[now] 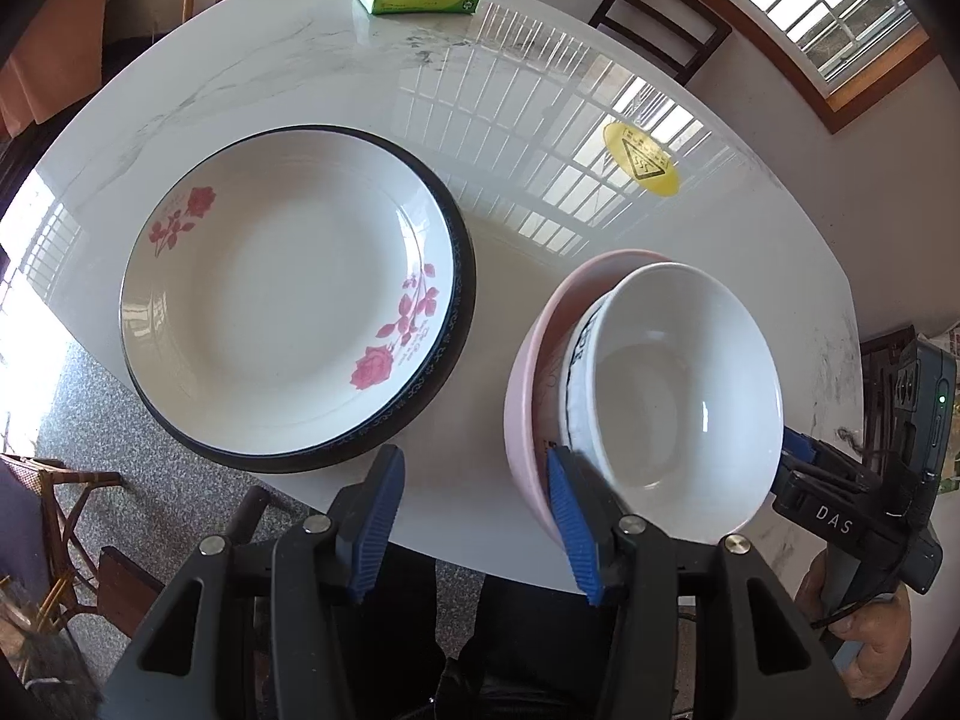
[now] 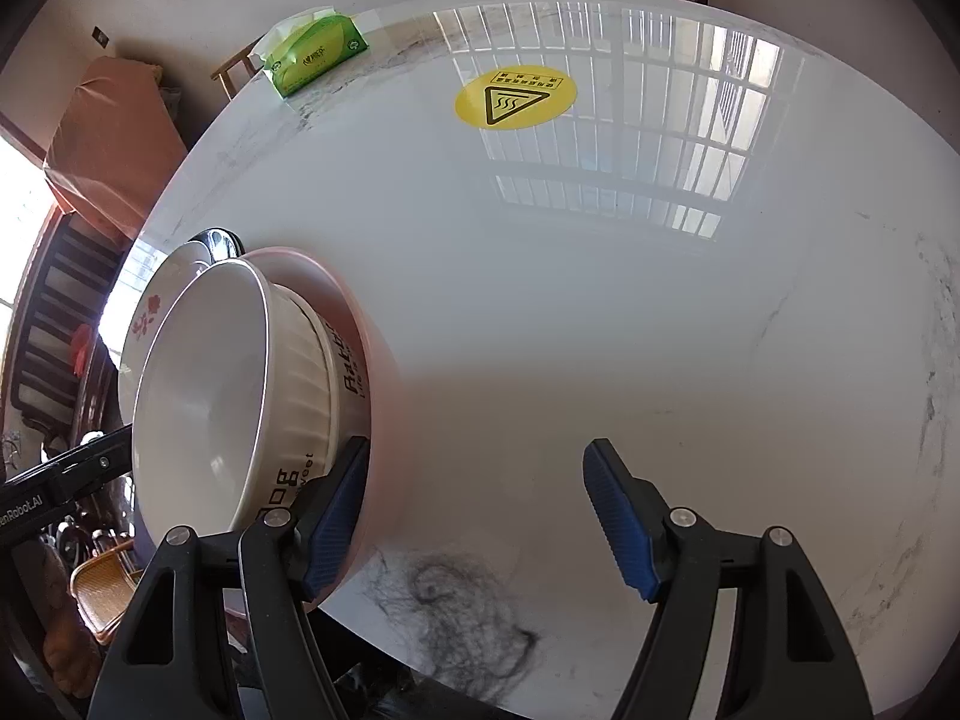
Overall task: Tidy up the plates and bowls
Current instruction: 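Reach both tools to the pink bowl's rim and close on it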
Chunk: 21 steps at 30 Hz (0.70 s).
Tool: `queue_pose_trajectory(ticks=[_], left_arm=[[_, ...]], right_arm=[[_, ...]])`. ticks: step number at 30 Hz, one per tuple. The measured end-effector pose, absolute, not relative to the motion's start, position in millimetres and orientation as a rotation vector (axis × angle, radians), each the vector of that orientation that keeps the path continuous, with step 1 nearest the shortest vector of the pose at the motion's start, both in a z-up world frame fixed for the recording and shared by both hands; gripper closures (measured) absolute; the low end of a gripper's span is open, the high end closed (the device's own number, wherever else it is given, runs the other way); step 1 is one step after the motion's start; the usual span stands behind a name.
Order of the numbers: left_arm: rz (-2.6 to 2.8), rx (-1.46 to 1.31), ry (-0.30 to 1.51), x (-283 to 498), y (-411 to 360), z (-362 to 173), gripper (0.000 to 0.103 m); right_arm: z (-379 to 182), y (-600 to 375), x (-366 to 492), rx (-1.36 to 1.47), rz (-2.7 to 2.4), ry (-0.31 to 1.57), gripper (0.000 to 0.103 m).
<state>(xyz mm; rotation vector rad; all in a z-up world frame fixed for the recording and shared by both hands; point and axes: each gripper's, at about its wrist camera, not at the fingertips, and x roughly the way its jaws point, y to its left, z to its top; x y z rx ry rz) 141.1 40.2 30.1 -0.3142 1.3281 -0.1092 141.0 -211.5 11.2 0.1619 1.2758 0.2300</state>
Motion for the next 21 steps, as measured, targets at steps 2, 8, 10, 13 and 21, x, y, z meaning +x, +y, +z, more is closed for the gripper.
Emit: queue_pose_trajectory(ticks=[2,8,10,13,21], left_arm=[[-0.095,-0.320,1.354,143.4,40.8,25.8,0.053],[-0.057,-0.265,1.384,151.3,26.0,20.4,0.061],[-0.058,-0.228,1.372,152.3,22.3,20.8,0.061],[-0.059,-0.222,1.345,149.3,19.6,19.6,0.061],[-0.039,-0.358,1.322,144.6,37.9,13.7,0.059]], right_arm=[[10.7,-209.4,142.4,0.145,0.242,1.281,0.034],[5.6,-206.9,146.6,0.151,0.271,1.319,0.033],[4.6,-207.9,146.4,0.160,0.275,1.318,0.033],[4.5,-209.0,144.4,0.162,0.280,1.290,0.033],[2.6,-211.5,147.3,0.189,0.284,1.292,0.033]])
